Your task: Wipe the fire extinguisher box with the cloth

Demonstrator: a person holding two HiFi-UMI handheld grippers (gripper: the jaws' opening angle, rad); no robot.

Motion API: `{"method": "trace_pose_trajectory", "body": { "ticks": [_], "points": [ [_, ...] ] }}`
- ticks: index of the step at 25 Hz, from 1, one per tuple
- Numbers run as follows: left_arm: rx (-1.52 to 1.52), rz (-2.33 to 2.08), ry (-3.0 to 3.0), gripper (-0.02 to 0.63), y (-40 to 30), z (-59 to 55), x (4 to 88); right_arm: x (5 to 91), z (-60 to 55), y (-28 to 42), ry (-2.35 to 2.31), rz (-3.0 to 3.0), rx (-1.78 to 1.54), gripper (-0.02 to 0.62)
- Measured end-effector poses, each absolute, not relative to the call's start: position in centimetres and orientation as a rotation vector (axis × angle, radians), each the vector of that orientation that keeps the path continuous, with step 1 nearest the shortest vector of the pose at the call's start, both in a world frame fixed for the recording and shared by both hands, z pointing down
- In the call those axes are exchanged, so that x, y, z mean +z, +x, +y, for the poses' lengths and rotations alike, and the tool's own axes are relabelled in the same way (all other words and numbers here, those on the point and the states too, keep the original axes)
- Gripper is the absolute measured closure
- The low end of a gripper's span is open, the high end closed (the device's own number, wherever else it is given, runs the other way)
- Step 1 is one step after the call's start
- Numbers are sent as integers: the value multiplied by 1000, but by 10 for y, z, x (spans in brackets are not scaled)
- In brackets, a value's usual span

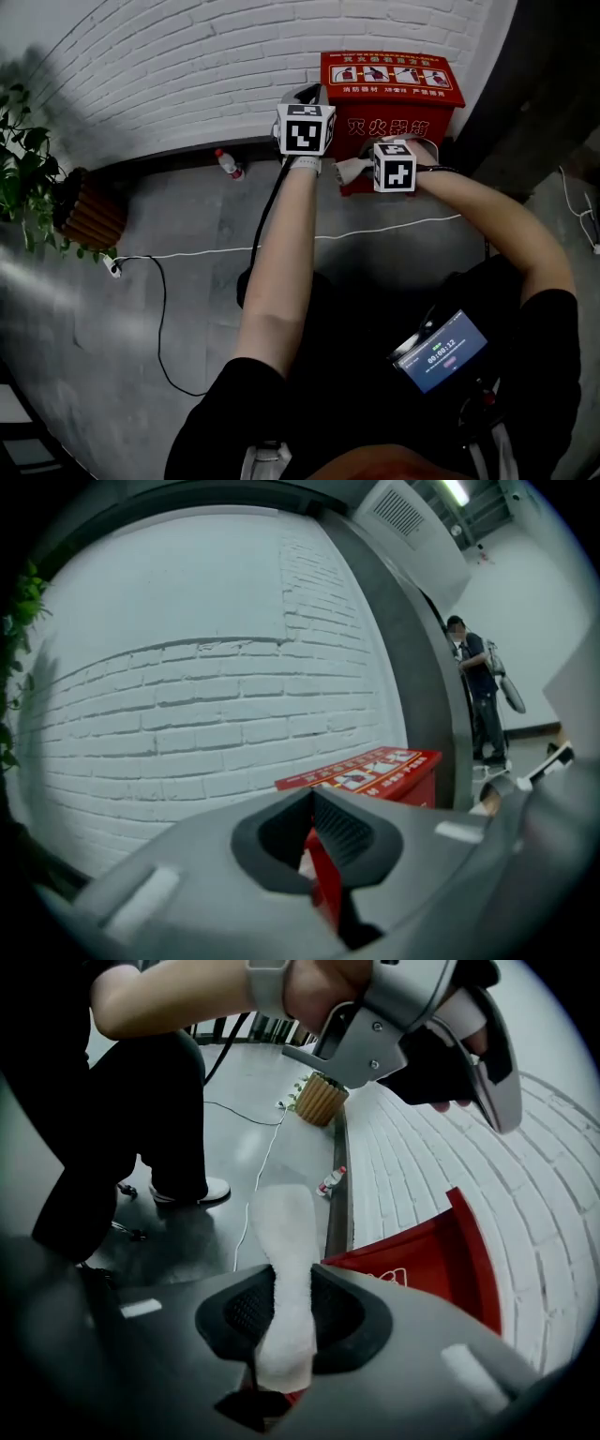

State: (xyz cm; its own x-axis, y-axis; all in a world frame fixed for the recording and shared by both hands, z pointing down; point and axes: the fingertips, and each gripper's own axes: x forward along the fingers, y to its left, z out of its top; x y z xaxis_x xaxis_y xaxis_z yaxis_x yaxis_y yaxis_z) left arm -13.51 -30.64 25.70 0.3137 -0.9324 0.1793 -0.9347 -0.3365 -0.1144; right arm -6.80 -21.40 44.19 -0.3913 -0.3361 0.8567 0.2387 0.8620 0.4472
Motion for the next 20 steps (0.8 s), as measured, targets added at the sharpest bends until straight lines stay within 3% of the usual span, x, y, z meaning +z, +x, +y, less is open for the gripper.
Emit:
{"method": "trace_pose_trajectory", "body": {
  "ticks": [10, 14, 20],
  "points": [
    [89, -1746, 2496, 603, -142, -316, 309, 403, -260, -70, 444, -2098, -620, 505],
    [-57, -1789, 2460, 603, -155, -317, 315, 380, -300, -64, 724, -2332, -377, 504],
    [-9, -1805, 2440, 603, -158, -316, 342, 390, -316, -79, 797, -2610, -38, 503]
  ]
}}
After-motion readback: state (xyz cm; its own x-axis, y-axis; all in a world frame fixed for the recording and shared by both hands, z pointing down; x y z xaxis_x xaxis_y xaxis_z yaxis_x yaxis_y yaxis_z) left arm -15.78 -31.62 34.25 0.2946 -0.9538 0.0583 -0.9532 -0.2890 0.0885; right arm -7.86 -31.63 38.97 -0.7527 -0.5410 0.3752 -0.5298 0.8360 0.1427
